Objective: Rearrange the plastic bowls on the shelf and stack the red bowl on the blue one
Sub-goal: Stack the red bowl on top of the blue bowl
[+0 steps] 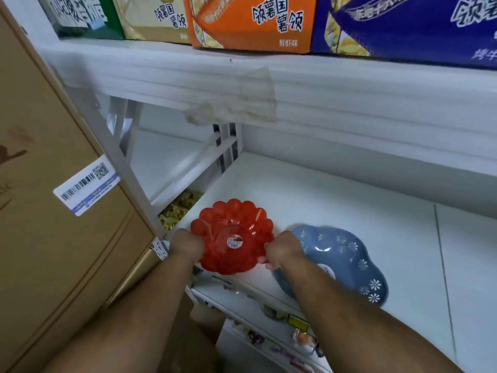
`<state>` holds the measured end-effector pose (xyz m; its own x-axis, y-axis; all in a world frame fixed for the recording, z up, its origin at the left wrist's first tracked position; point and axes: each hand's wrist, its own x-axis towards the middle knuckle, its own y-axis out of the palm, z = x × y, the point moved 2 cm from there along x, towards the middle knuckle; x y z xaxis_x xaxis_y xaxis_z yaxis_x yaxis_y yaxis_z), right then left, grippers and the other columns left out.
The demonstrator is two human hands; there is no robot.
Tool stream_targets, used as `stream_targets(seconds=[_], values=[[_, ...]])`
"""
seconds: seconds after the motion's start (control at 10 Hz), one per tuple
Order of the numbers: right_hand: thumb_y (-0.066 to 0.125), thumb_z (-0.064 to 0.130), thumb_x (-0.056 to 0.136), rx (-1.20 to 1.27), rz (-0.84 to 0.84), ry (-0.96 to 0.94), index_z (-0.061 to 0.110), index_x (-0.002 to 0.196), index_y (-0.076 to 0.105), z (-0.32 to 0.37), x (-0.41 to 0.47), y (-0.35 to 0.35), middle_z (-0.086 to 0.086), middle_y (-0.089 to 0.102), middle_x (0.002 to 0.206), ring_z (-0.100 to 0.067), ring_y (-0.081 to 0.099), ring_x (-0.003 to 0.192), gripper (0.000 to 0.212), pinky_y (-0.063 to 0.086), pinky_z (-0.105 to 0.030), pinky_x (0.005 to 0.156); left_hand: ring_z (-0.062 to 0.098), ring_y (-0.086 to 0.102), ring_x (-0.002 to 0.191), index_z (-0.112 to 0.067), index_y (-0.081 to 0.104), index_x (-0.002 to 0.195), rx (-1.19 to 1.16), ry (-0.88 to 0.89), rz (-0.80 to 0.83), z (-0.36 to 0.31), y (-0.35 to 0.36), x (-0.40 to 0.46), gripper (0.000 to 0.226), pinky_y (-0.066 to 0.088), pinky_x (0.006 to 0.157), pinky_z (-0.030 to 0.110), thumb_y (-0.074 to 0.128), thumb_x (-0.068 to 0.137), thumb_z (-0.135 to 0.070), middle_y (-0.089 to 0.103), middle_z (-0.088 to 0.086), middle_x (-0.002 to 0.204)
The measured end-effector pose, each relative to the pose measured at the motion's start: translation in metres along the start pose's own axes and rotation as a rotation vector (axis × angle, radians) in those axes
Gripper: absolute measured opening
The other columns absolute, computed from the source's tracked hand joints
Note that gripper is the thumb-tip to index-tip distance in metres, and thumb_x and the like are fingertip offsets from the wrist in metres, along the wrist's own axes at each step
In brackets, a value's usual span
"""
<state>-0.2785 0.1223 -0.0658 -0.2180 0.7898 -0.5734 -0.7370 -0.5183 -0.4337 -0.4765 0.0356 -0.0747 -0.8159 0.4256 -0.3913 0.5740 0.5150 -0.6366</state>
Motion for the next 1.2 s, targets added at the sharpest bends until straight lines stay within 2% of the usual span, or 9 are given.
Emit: stream_targets(seconds=[0.1,0.3,0.5,0.7,0.8,0.9,1.0,1.1,1.2], values=[[0.057,0.004,0.095,0.031,-0.053,-0.013,0.001,0.083,0.068,-0.001,-0.003,0.001,-0.011,0.077,0.076,-0.016,0.064,0.057,0.016,0.057,-0.028,0.059,0.044,0.061,0.113,0.011,0.059,0.12,-0.083,0.039,-0.044,0.005,-0.001,0.007,0.032,0.053,0.094,0.048,0.051,0.091,-0.001,0.063,0.031,0.123],[0.053,0.014,0.095,0.033,-0.093,-0.094,0.006,0.083,0.073,0.011,-0.014,-0.019,0.002,0.068,0.057,-0.009,0.059,0.05,0.024,0.041,-0.017,0.043,0.038,0.063,0.107,-0.003,0.064,0.119,-0.242,0.105,-0.105,-0.012,-0.011,-0.007,0.032,0.051,0.095,0.043,0.05,0.09,-0.002,0.068,0.018,0.115],[0.053,0.012,0.091,0.102,-0.198,-0.211,0.007,0.064,0.07,-0.001,-0.039,-0.066,-0.006,0.07,0.056,-0.011,0.056,0.043,0.033,0.053,-0.029,0.056,0.028,0.063,0.096,-0.002,0.062,0.121,-0.512,0.156,0.03,-0.036,0.003,-0.024,0.033,0.053,0.081,0.032,0.049,0.091,0.0,0.069,0.017,0.114],[0.056,0.006,0.086,0.169,-0.334,-0.202,0.005,0.065,0.071,-0.048,-0.049,-0.107,-0.009,0.073,0.058,-0.021,0.064,0.051,0.026,0.054,-0.032,0.06,0.031,0.066,0.098,-0.008,0.066,0.117,-0.517,0.204,0.178,-0.045,0.04,-0.068,0.03,0.055,0.093,0.046,0.059,0.087,-0.008,0.069,0.013,0.109],[0.058,0.006,0.086,0.183,-0.379,-0.188,0.006,0.065,0.069,-0.077,-0.051,-0.124,-0.015,0.071,0.058,-0.014,0.05,0.034,0.024,0.043,-0.027,0.047,0.027,0.067,0.092,-0.011,0.07,0.11,-0.448,0.225,0.239,-0.046,0.058,-0.082,0.026,0.057,0.084,0.037,0.064,0.084,-0.012,0.071,0.012,0.108],[0.06,0.01,0.088,0.202,-0.384,-0.142,0.001,0.074,0.07,-0.102,-0.055,-0.137,-0.021,0.072,0.064,-0.016,0.049,0.034,0.019,0.039,-0.026,0.043,0.035,0.069,0.089,-0.018,0.074,0.074,-0.455,0.21,0.266,-0.044,0.067,-0.102,0.015,0.059,0.084,0.044,0.065,0.08,-0.007,0.073,0.014,0.091],[0.061,0.008,0.087,0.207,-0.409,-0.115,-0.001,0.074,0.07,-0.123,-0.057,-0.143,-0.016,0.072,0.061,-0.022,0.058,0.045,0.018,0.047,-0.03,0.05,0.04,0.069,0.087,-0.024,0.074,0.057,-0.463,0.201,0.313,-0.034,0.079,-0.116,0.021,0.056,0.089,0.052,0.065,0.07,-0.01,0.072,0.018,0.08],[0.06,0.007,0.086,0.185,-0.407,-0.1,0.004,0.066,0.069,-0.14,-0.058,-0.145,-0.012,0.072,0.059,-0.017,0.057,0.042,0.023,0.046,-0.029,0.052,0.029,0.063,0.075,-0.023,0.073,0.057,-0.392,0.238,0.384,-0.025,0.093,-0.118,0.014,0.054,0.087,0.054,0.06,0.061,-0.02,0.066,0.024,0.073],[0.059,0.011,0.087,0.131,-0.409,-0.094,0.008,0.061,0.07,-0.154,-0.056,-0.147,-0.005,0.069,0.052,-0.012,0.055,0.039,0.028,0.046,-0.029,0.054,0.025,0.057,0.07,-0.021,0.072,0.055,-0.295,0.227,0.398,-0.017,0.102,-0.115,0.014,0.053,0.078,0.039,0.059,0.061,-0.023,0.064,0.023,0.066]])
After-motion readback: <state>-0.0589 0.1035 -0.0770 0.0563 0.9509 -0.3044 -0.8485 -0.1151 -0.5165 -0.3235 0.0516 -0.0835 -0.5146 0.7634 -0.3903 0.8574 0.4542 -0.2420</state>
